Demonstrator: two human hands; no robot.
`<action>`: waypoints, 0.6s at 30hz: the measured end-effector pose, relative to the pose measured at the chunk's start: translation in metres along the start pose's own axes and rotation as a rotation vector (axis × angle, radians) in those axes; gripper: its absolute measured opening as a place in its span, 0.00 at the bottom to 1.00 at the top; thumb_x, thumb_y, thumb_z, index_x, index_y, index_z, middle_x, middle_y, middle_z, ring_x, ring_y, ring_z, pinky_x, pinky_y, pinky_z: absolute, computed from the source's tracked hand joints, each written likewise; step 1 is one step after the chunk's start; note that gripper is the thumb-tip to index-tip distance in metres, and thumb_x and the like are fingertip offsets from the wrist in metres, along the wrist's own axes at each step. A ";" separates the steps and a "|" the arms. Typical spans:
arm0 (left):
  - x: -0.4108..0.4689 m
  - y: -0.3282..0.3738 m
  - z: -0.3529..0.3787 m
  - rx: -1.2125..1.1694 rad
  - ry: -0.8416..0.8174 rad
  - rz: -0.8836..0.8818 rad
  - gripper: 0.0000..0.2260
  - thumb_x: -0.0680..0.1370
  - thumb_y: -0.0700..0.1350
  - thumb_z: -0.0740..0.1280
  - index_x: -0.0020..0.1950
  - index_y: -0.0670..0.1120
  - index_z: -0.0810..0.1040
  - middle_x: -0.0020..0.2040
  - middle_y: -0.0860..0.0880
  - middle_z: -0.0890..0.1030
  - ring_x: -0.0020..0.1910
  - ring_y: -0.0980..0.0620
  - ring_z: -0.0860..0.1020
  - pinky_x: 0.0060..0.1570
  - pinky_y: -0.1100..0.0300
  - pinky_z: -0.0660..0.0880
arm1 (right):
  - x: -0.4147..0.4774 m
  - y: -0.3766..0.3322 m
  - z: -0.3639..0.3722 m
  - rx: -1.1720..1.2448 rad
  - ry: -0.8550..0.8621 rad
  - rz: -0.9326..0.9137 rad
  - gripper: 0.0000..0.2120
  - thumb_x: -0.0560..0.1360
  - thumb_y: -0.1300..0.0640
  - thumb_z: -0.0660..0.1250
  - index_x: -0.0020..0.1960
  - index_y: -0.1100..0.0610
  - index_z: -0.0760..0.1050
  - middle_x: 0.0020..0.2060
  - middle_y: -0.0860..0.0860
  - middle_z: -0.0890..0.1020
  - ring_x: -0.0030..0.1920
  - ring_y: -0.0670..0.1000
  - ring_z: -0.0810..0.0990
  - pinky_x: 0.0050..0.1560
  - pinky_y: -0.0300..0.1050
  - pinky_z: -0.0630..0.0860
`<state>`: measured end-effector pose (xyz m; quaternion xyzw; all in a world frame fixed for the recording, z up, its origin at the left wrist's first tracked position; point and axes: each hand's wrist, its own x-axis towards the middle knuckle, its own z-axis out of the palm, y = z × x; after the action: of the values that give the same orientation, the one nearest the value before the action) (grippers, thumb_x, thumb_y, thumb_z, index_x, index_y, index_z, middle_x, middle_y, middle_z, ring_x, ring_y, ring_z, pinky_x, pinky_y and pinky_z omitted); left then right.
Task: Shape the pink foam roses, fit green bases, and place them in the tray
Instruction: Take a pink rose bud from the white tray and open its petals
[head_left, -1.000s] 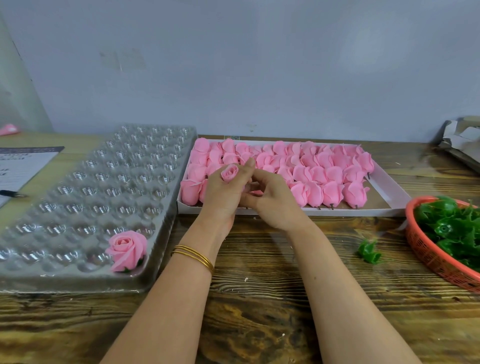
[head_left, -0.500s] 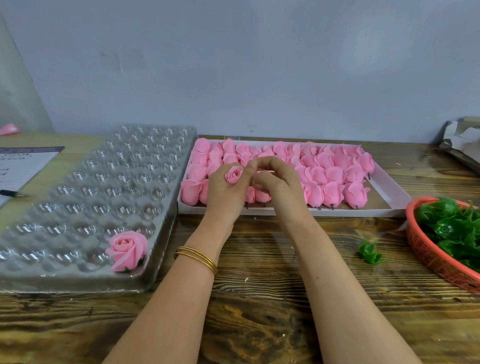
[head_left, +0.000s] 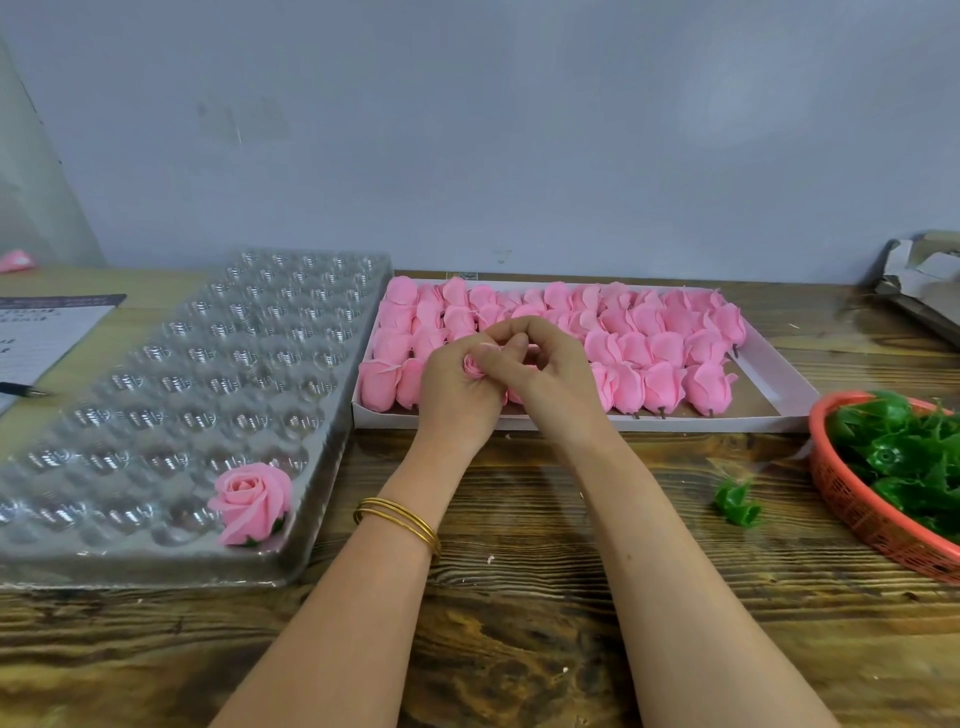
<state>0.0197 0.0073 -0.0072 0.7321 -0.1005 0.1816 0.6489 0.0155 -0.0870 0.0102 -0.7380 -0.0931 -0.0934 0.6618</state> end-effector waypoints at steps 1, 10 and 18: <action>0.000 0.000 0.000 0.004 0.000 0.001 0.10 0.80 0.44 0.68 0.41 0.58 0.80 0.32 0.65 0.80 0.36 0.67 0.79 0.34 0.75 0.71 | 0.000 0.000 0.000 0.001 -0.005 0.001 0.09 0.72 0.61 0.73 0.52 0.59 0.78 0.46 0.52 0.82 0.49 0.49 0.81 0.41 0.36 0.80; 0.002 -0.003 0.001 0.026 0.038 -0.096 0.09 0.80 0.49 0.68 0.41 0.49 0.82 0.36 0.49 0.83 0.36 0.56 0.80 0.36 0.64 0.76 | 0.001 0.000 0.001 -0.002 0.000 -0.004 0.11 0.72 0.61 0.75 0.52 0.60 0.79 0.46 0.51 0.82 0.50 0.48 0.80 0.44 0.41 0.81; 0.004 -0.001 -0.001 -0.077 0.156 -0.201 0.14 0.81 0.51 0.64 0.38 0.47 0.77 0.29 0.54 0.77 0.30 0.62 0.75 0.29 0.69 0.71 | 0.002 -0.002 0.001 0.139 -0.025 0.060 0.06 0.77 0.63 0.63 0.46 0.58 0.79 0.44 0.55 0.83 0.50 0.53 0.81 0.57 0.50 0.78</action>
<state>0.0234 0.0089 -0.0061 0.6967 0.0171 0.1680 0.6972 0.0168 -0.0859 0.0123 -0.6939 -0.0855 -0.0574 0.7127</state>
